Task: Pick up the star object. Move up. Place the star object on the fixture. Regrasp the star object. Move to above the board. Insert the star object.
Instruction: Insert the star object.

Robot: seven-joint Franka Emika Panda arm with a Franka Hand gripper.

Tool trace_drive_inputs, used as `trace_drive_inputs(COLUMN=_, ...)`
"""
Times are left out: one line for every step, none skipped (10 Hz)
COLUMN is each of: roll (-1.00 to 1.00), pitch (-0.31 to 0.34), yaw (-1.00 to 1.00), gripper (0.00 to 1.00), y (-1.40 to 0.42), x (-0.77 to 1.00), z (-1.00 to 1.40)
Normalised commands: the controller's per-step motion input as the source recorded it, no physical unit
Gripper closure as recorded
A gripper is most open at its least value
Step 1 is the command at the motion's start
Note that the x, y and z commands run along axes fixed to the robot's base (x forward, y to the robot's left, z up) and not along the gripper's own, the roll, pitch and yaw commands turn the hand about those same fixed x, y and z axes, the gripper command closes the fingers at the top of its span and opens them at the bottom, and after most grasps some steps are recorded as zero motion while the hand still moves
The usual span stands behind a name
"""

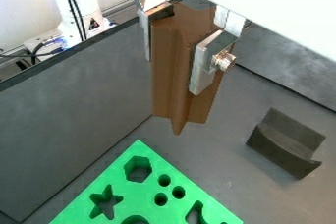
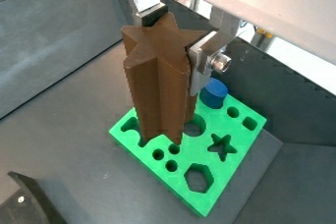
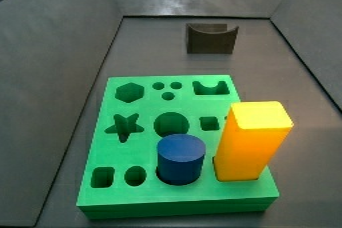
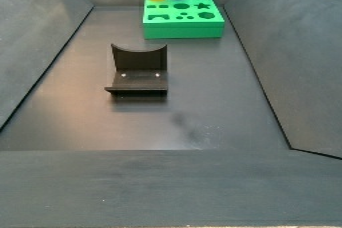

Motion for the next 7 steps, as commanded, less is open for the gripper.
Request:
trace_drive_inputs(roll=-0.02, pitch=-0.149, yaw=-0.51, gripper=1.00, y=-0.13, x=-0.24, z=-0.07)
trace_drive_inputs(roll=-0.05, pitch=-0.120, yaw=-0.71, gripper=1.00, y=-0.15, x=-0.23, z=-0.05)
trace_drive_inputs(roll=-0.05, pitch=-0.109, yaw=-0.73, gripper=1.00, y=-0.15, x=-0.19, z=-0.04)
trace_drive_inputs(roll=-0.08, pitch=-0.133, yaw=-0.71, gripper=1.00, y=-0.16, x=-0.18, z=-0.06)
trace_drive_inputs(roll=-0.09, pitch=-0.150, yaw=-0.61, gripper=1.00, y=-0.15, x=-0.07, z=-0.15)
trace_drive_inputs(roll=-0.13, pitch=-0.134, yaw=-0.63, gripper=1.00, y=-0.21, x=-0.09, z=-0.21)
trace_drive_inputs(roll=-0.19, pitch=-0.141, yaw=-0.64, gripper=1.00, y=-0.18, x=-0.08, z=-0.26)
